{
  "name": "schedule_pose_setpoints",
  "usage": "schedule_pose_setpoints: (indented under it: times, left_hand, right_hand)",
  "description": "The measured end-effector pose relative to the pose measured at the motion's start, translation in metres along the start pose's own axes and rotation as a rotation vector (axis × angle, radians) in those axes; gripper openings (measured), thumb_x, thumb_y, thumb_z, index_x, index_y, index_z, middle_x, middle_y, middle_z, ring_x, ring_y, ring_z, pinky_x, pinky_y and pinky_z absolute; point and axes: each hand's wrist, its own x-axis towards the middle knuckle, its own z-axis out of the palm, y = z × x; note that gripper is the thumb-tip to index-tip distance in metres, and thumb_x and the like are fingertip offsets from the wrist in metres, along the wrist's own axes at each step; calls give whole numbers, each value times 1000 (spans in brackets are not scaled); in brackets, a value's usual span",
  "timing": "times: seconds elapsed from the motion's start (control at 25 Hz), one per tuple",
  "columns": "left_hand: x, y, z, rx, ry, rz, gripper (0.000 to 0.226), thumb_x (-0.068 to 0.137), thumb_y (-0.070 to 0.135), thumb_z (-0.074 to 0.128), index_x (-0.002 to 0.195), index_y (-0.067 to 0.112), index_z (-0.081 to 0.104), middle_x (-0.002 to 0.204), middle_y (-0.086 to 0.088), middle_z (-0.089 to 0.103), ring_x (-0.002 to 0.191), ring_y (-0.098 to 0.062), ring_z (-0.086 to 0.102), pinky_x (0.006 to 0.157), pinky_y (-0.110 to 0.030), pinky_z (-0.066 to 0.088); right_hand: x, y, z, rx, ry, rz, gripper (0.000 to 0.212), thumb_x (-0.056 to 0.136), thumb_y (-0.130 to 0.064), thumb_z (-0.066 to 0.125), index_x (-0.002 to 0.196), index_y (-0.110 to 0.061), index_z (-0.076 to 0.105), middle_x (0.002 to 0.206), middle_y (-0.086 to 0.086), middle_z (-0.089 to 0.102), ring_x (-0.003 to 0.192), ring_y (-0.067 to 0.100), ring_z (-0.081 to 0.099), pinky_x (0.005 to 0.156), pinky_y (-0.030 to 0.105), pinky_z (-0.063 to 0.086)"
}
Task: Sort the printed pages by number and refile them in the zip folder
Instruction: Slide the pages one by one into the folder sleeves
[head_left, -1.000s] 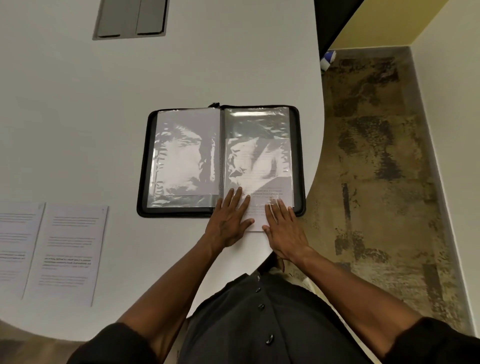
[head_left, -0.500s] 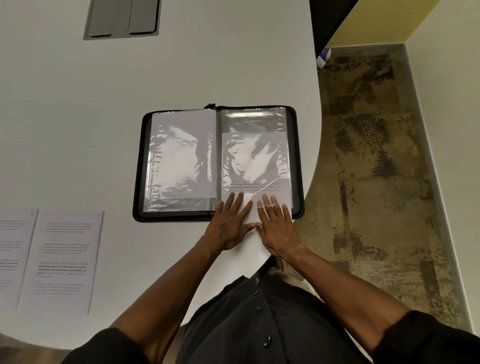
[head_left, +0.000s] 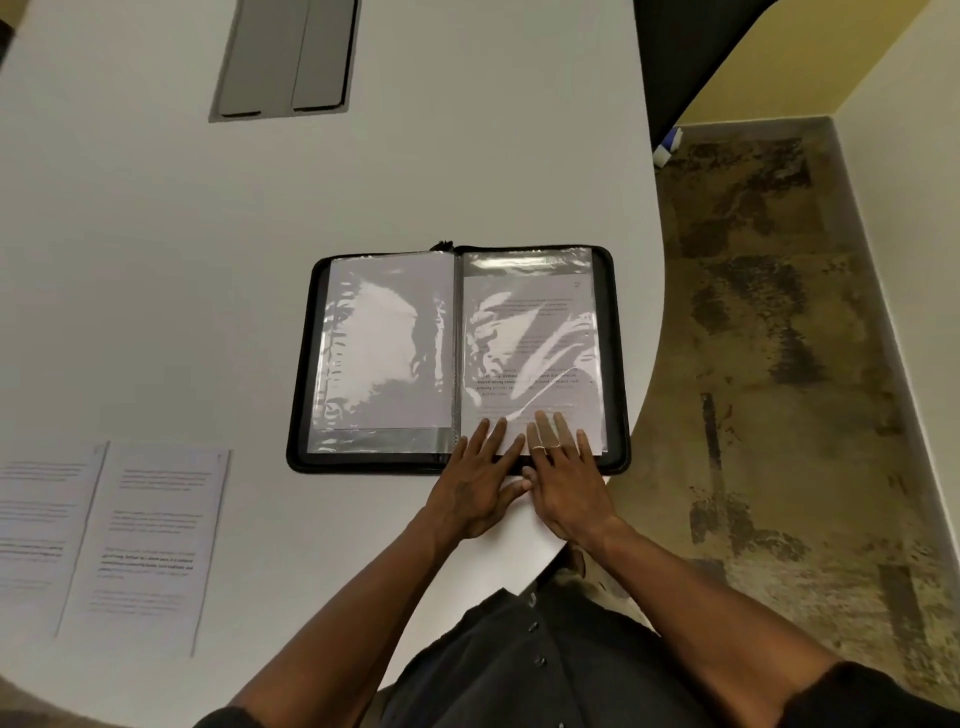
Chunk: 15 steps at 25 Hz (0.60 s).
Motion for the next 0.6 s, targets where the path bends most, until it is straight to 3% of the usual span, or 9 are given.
schedule_pose_setpoints:
  times: [0.24, 0.6]
  left_hand:
    - [0, -2, -1, -23, 6, 8, 75, 93, 69, 9, 158, 32, -2, 165, -1, -13, 151, -22, -18, 125, -43, 0]
    - [-3, 1, -2, -52, 15, 7, 73, 95, 68, 11, 157, 32, -5, 164, 2, -16, 150, -20, -22, 124, -42, -4]
  right_hand:
    - [0, 8, 7, 33, 34, -37, 62, 101, -36, 32, 154, -5, 29, 162, 21, 24, 151, 35, 23, 120, 51, 23]
    - [21, 6, 3, 24, 27, -3, 63, 103, -41, 22, 158, -11, 24, 166, 11, 11, 153, 31, 13, 120, 46, 11]
